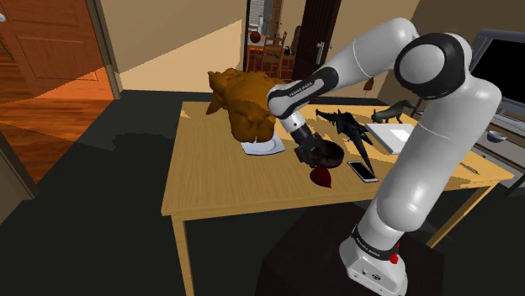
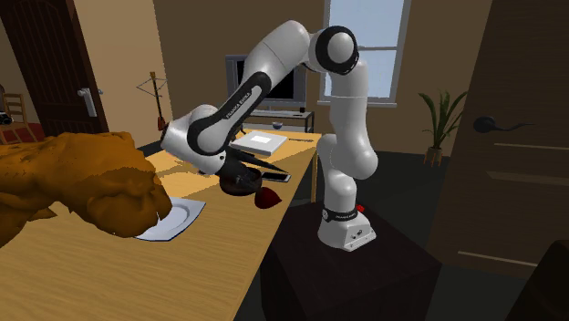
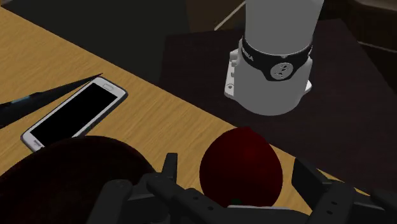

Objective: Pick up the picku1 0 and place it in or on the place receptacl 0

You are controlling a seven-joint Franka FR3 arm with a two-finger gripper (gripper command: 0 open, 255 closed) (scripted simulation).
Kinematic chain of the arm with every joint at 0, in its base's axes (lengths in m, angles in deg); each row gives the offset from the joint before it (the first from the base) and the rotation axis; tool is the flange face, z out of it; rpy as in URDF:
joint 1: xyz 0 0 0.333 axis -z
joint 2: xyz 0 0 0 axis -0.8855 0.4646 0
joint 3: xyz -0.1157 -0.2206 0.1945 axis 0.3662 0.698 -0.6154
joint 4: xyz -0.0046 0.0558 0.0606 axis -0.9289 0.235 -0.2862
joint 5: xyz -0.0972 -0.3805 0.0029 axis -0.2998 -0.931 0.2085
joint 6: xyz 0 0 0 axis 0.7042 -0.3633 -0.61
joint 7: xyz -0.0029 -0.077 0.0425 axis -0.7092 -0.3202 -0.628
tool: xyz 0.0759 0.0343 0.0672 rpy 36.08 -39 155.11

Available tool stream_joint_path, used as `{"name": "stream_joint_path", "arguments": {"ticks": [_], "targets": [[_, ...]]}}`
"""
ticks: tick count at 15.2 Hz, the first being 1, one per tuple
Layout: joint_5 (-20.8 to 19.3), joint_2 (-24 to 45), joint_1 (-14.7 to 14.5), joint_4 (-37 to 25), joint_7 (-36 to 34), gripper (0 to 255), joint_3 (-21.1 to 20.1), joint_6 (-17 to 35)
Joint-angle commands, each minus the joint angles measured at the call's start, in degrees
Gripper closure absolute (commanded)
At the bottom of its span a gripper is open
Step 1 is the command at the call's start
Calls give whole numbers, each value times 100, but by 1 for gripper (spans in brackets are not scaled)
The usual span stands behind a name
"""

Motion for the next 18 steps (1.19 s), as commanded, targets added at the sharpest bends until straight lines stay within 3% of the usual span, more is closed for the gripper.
{"name": "stream_joint_path", "arguments": {"ticks": [1, 2, 9, 17, 18], "targets": [[21, 1496, -211, -1122, -153, 0, -213, -1007], [19, 1633, -232, -1227, -161, 0, -224, -1102], [-63, 1286, -192, -417, -222, 0, -176, -635], [-63, 1286, -191, -419, -221, 0, -176, -636], [-63, 1286, -191, -419, -221, 255, -176, -636]]}}
